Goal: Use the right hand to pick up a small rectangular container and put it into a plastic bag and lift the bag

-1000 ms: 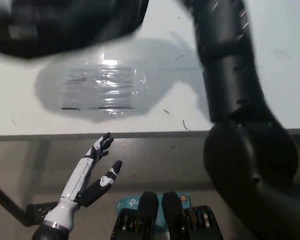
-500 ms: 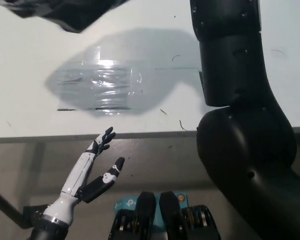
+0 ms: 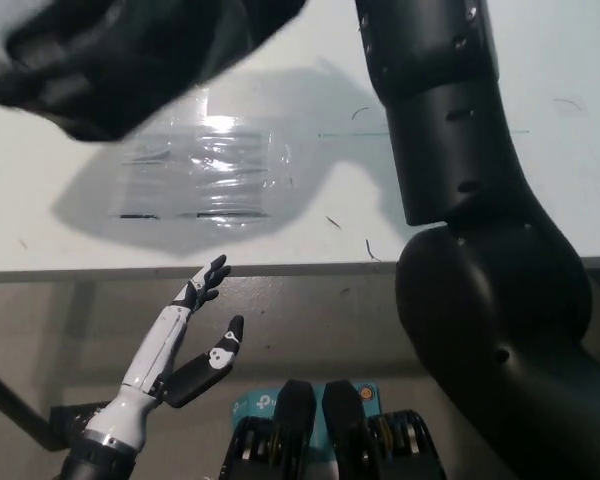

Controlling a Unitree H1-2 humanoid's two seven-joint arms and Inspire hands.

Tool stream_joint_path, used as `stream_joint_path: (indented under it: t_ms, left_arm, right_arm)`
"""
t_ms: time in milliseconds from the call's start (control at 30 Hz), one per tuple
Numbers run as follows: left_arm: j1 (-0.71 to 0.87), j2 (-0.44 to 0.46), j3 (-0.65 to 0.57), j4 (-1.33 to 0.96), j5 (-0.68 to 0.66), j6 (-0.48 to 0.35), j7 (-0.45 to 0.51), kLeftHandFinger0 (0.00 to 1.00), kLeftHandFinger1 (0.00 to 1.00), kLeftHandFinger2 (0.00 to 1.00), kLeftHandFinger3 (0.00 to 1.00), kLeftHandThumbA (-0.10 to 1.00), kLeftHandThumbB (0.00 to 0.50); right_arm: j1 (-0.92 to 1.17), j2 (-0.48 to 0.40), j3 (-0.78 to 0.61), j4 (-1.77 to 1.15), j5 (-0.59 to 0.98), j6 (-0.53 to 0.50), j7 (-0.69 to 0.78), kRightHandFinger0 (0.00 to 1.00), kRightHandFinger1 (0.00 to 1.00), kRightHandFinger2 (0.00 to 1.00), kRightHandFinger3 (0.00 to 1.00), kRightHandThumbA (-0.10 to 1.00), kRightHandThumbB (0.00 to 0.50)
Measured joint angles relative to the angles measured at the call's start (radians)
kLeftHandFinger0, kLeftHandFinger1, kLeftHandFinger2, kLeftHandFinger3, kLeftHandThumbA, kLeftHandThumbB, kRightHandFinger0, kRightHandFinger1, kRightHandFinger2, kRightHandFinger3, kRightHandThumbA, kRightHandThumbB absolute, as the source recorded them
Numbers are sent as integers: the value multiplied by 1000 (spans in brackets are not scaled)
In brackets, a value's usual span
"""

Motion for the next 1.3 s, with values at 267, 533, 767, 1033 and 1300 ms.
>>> stream_joint_path:
  t_ms: [267, 533, 767, 1033, 1300]
  left_arm:
    - [1, -1, 0, -1, 1, 0, -7, 981, 1000, 1000, 1000, 479, 187]
    - [3, -1, -1, 0, 2, 0, -9, 999, 1000, 1000, 1000, 475, 178]
    - [3, -1, -1, 0, 5, 0, -10, 999, 1000, 1000, 1000, 474, 184]
    - [10, -1, -3, -1, 5, -1, -12, 992, 1000, 1000, 1000, 451, 194]
    - [14, -1, -7, -2, 5, -1, -13, 948, 1000, 1000, 1000, 418, 187]
  right_arm:
    - [65, -26, 64, 287, -85, -101, 35, 358, 629, 990, 1000, 465, 23]
    - [132, -79, 303, 498, -233, -128, 142, 1000, 1000, 1000, 1000, 895, 394]
    - [186, -130, 509, 587, -373, -173, 242, 1000, 1000, 1000, 1000, 793, 393]
    - [161, -192, 663, 584, -533, -233, 272, 1000, 1000, 1000, 1000, 923, 394]
    - [59, -250, 697, 503, -645, -268, 251, 1000, 1000, 1000, 1000, 964, 463]
